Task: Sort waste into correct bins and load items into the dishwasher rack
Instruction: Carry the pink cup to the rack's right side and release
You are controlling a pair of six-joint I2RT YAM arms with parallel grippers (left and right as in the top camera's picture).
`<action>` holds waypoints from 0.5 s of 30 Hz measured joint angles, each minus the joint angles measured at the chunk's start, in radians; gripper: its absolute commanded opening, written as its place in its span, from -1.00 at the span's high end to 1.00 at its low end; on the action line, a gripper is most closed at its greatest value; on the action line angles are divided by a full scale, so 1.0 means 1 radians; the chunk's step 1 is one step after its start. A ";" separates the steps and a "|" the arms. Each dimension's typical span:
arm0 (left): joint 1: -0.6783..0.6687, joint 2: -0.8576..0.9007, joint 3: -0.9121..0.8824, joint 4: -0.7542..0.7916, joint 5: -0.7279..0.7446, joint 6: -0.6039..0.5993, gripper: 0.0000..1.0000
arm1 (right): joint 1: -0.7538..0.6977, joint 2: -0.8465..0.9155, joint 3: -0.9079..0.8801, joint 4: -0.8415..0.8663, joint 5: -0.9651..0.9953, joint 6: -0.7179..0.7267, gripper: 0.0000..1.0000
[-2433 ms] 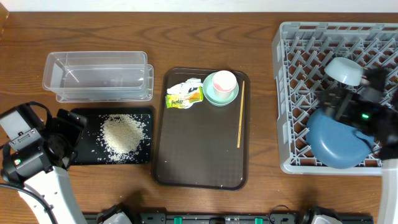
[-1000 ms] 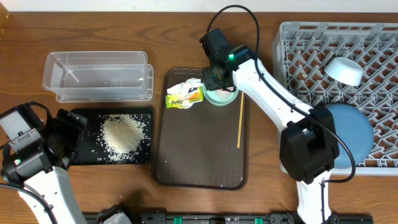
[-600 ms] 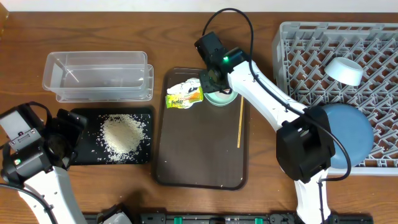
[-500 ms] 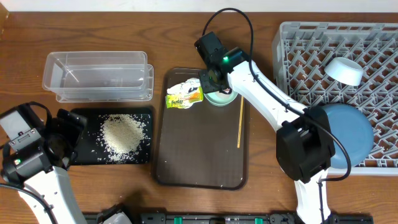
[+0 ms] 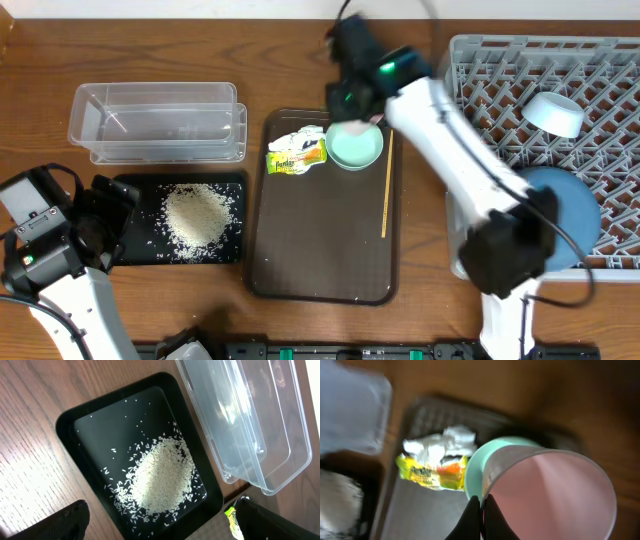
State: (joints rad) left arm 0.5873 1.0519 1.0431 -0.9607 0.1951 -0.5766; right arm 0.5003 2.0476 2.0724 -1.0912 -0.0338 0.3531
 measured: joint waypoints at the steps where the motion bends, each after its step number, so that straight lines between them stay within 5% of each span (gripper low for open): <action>1: 0.000 0.000 0.000 0.000 0.000 0.000 -0.91 | -0.027 -0.028 0.009 -0.010 -0.004 -0.002 0.98; 8: 0.000 0.000 0.000 0.000 0.000 0.000 -0.91 | -0.445 -0.269 0.052 -0.127 -0.180 -0.089 0.98; 15: 0.000 0.000 0.000 0.000 0.000 0.000 -0.91 | -0.918 -0.272 0.000 -0.160 -0.565 -0.248 0.98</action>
State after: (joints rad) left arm 0.5873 1.0519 1.0431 -0.9611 0.1951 -0.5766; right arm -0.4179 1.7760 2.0724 -1.2514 -0.5983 0.1055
